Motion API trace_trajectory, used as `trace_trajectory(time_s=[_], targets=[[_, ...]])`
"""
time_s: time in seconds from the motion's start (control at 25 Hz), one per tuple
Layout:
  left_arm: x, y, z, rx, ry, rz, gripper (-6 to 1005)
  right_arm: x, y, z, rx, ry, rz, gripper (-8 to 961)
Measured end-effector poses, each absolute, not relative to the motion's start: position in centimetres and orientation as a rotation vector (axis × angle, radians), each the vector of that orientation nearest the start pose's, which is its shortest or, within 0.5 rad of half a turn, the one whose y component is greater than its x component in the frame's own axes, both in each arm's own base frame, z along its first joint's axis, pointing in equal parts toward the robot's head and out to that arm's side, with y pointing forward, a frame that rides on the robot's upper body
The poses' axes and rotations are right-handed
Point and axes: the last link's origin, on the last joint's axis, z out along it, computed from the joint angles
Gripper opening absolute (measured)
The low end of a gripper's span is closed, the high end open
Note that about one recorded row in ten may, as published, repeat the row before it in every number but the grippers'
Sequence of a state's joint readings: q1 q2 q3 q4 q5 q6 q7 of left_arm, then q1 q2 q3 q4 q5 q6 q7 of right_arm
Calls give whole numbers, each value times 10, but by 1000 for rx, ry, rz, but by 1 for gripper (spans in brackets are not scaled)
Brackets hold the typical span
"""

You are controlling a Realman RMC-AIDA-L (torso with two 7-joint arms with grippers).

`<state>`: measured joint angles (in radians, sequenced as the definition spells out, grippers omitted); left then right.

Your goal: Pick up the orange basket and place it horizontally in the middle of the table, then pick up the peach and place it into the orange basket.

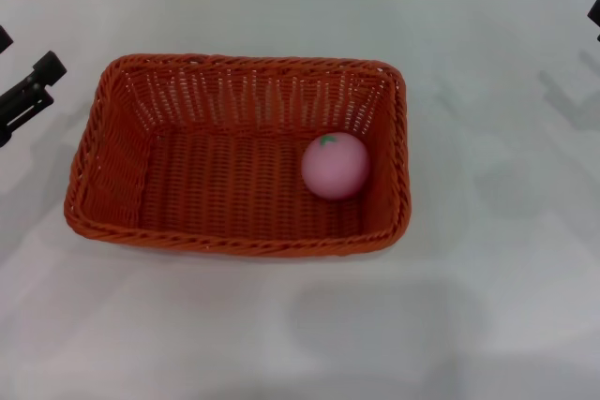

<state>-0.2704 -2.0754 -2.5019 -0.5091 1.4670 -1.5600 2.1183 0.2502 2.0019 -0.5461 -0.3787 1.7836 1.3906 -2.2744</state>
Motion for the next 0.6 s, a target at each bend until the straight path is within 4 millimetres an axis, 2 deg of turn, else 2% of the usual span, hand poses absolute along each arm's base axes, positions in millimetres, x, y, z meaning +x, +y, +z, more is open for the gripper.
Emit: trace_trajectory(time_s=[0.6], targets=[[-321, 277, 39, -2102, -556, -1051, 871, 375, 279, 70, -1853, 603, 817, 784]])
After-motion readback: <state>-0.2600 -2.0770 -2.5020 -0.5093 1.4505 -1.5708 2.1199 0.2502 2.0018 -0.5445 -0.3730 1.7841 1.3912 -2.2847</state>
